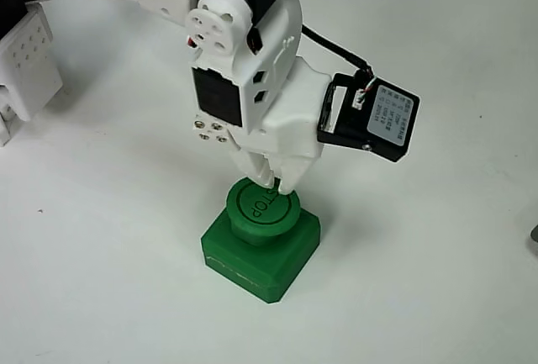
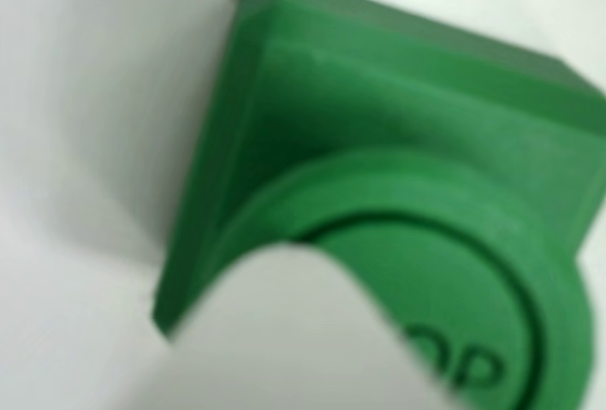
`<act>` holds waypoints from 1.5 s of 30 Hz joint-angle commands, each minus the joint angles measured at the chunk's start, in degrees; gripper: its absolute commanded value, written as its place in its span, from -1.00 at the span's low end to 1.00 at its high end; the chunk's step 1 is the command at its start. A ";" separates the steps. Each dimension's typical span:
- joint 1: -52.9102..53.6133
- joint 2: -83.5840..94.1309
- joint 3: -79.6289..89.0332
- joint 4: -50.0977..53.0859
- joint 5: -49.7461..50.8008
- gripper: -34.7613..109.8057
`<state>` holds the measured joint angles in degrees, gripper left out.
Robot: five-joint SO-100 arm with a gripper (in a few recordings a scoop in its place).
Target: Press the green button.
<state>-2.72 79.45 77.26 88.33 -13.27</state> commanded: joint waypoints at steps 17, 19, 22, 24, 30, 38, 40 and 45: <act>3.43 5.10 14.50 -3.16 -0.62 -0.52; 3.43 5.36 15.64 -3.87 -0.44 -0.52; 3.34 6.77 15.91 -3.87 -0.26 -0.52; 3.43 9.05 15.82 -3.60 -0.26 -0.52; 3.96 17.23 15.21 -3.60 -1.41 -0.52; 4.31 19.51 7.47 -0.18 -3.78 -0.52; 3.96 21.01 6.33 -0.18 -3.78 -0.52; 3.96 24.96 4.92 1.41 -3.87 -0.52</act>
<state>0.26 96.86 87.36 88.33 -16.79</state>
